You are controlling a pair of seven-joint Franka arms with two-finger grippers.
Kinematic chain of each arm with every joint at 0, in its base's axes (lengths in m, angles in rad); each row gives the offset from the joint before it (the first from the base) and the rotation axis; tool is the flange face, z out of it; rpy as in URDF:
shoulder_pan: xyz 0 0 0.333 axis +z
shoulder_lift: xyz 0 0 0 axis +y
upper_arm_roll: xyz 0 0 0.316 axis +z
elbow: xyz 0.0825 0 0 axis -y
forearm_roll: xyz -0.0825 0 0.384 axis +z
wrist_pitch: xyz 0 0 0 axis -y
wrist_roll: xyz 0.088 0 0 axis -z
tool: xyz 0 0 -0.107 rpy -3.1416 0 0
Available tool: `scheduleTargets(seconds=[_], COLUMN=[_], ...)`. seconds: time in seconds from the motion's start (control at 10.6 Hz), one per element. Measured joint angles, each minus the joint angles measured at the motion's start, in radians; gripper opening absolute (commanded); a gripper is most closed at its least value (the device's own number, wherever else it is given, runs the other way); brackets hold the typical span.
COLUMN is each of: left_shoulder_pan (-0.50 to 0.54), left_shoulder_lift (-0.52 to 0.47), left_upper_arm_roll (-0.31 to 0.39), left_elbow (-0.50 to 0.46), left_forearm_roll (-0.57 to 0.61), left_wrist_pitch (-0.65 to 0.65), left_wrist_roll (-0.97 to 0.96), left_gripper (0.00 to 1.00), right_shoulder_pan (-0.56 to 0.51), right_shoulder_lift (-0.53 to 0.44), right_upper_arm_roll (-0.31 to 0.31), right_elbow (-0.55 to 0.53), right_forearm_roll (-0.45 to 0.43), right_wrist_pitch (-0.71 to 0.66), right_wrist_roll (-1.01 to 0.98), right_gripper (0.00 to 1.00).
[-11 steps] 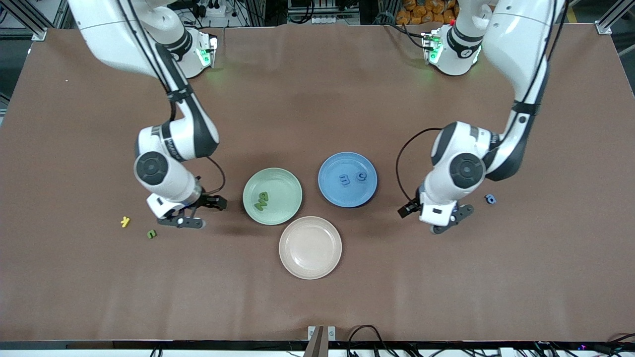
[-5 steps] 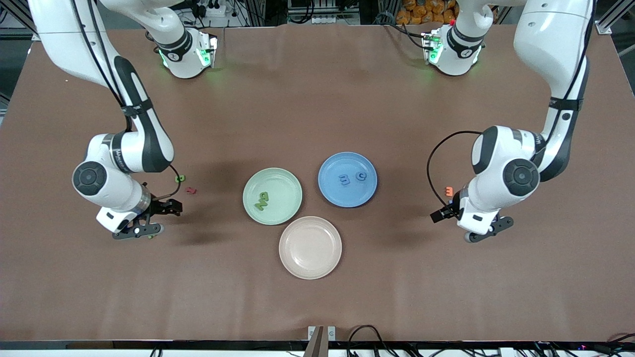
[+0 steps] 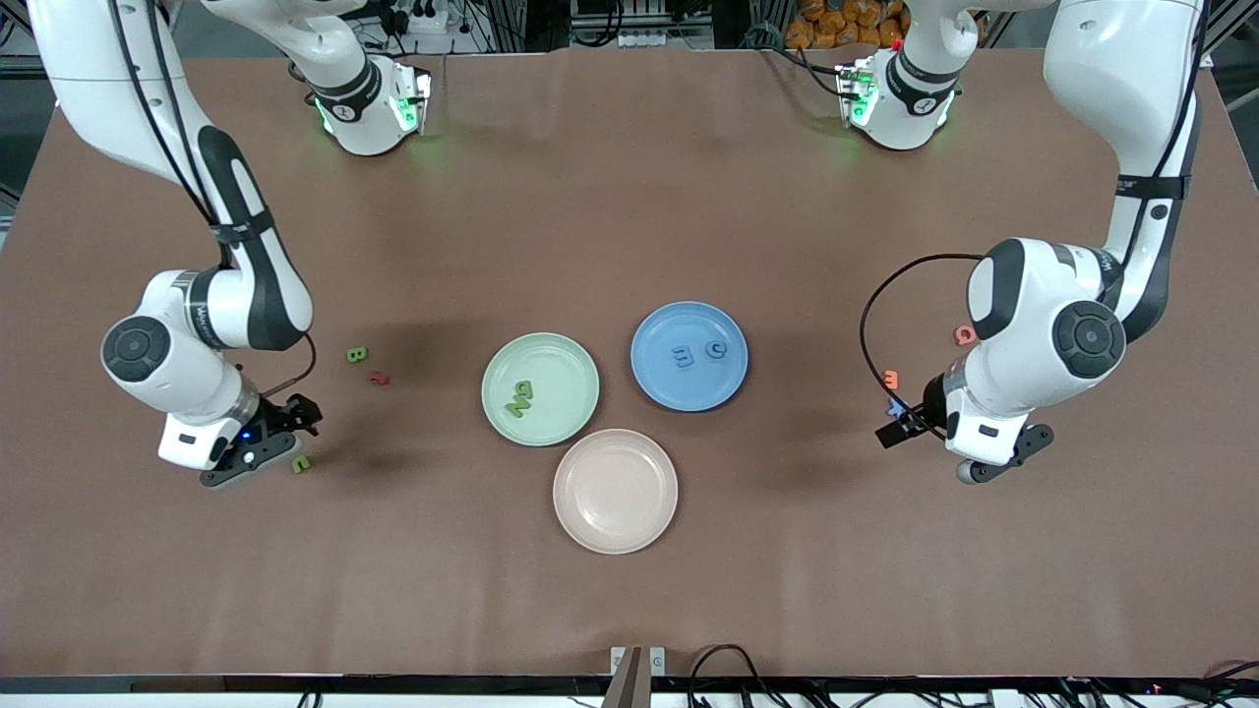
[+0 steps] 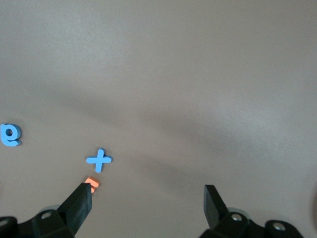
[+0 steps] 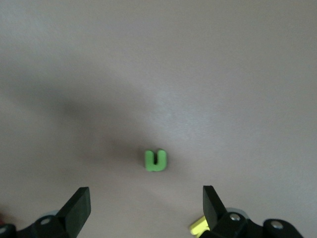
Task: Sort letters by color into matching plates
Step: 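Return the left gripper to the blue e while the right gripper reaches the green u, then grasp the blue e with the left gripper while the right gripper grasps u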
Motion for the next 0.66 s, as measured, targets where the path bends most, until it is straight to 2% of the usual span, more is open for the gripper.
scheduleTargets(seconds=[0.19, 0.66], left_shoulder_pan=[0.007, 0.034], left_shoulder_lift=[0.0, -0.006], left_upper_arm_roll=[0.0, 0.0], left_elbow=[-0.008, -0.045], left_forearm_roll=[-0.002, -0.001], left_wrist_pitch=[-0.001, -0.002], left_wrist_roll=[0.032, 0.377], left_gripper=[1.0, 1.0], right_shoulder_pan=[-0.031, -0.06], right_shoulder_lift=[0.026, 0.096], right_upper_arm_roll=[0.003, 0.056], right_elbow=[-0.003, -0.004], right_forearm_roll=[0.0, -0.077], right_wrist_pitch=[0.047, 0.14], right_wrist_roll=[-0.11, -0.135], right_gripper=[1.0, 1.0])
